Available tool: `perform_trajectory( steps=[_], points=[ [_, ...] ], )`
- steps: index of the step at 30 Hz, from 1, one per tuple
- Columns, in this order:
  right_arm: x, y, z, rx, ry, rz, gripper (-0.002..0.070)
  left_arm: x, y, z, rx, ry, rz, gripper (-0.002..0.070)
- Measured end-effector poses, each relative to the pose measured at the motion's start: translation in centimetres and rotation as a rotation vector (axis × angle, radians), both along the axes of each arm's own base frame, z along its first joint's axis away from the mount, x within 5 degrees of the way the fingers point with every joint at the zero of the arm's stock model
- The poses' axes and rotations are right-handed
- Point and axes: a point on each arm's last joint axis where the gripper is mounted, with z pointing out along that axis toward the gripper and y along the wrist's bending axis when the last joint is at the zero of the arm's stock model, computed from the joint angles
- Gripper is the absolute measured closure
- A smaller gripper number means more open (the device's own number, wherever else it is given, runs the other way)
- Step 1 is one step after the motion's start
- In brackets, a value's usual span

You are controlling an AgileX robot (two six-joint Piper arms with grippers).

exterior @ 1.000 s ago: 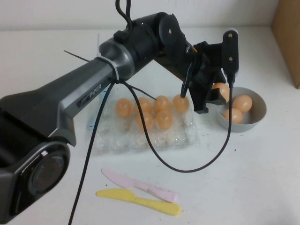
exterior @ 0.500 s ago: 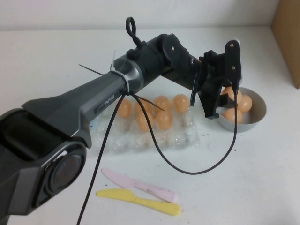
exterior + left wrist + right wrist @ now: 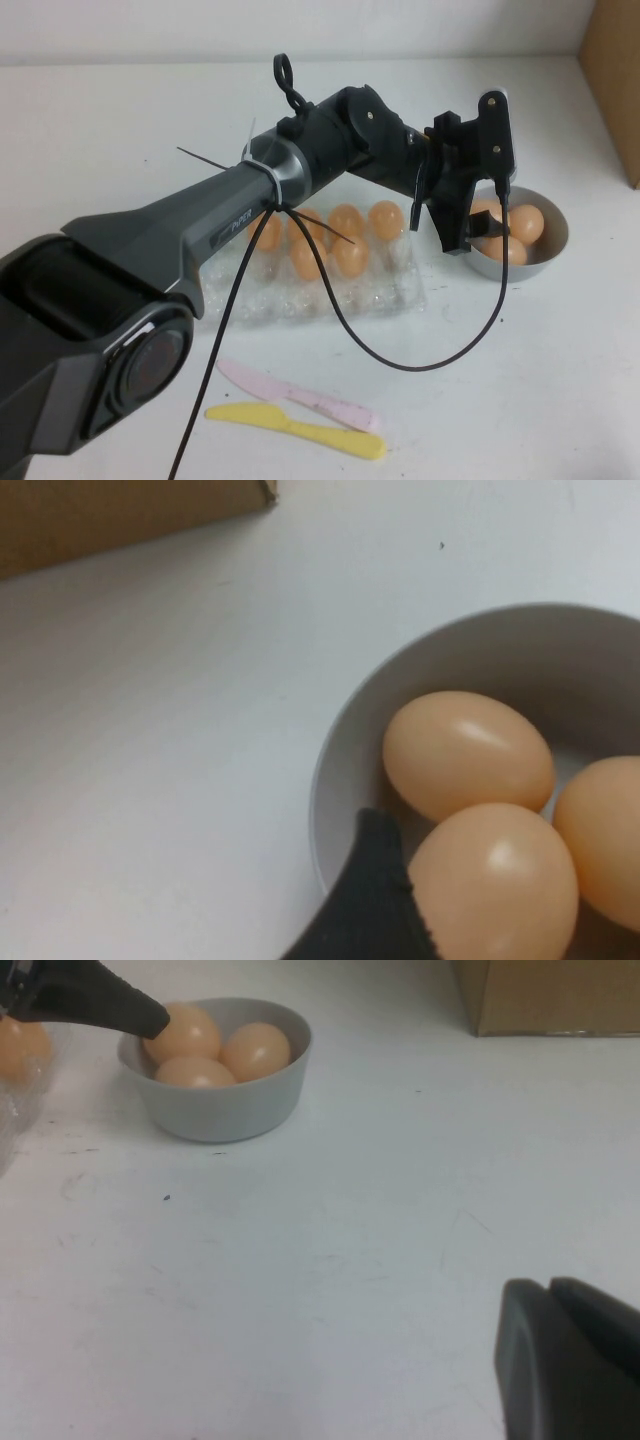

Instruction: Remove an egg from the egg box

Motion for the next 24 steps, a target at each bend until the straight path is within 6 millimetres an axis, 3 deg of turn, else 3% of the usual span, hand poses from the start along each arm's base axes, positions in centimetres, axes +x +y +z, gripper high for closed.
perform_trajectory(
  steps=[6,9,11,16,19,24],
  points=[
    [0.0,0.0,0.0,0.0,0.0,0.0,0.0694,0.0,0.1,0.0,0.023,-0.012,-0.012,0.0136],
    [0.0,0.0,0.0,0.0,0.0,0.0,0.0694,-0.4,0.7,1.2,0.088,-0.064,-0.044,0.0165],
    [0.0,0.0,0.0,0.0,0.0,0.0,0.0694,-0.6,1.4,2.6,0.129,-0.094,-0.05,0.0232],
    [0.0,0.0,0.0,0.0,0.0,0.0,0.0694,-1.7,4.0,7.3,0.22,-0.09,0.013,0.0565],
    [0.0,0.0,0.0,0.0,0.0,0.0,0.0694,-2.2,5.5,9.2,0.249,-0.048,0.072,0.0643],
    [0.0,0.0,0.0,0.0,0.0,0.0,0.0694,-3.5,7.6,12.1,0.241,-0.005,0.161,0.0673]
  ],
)
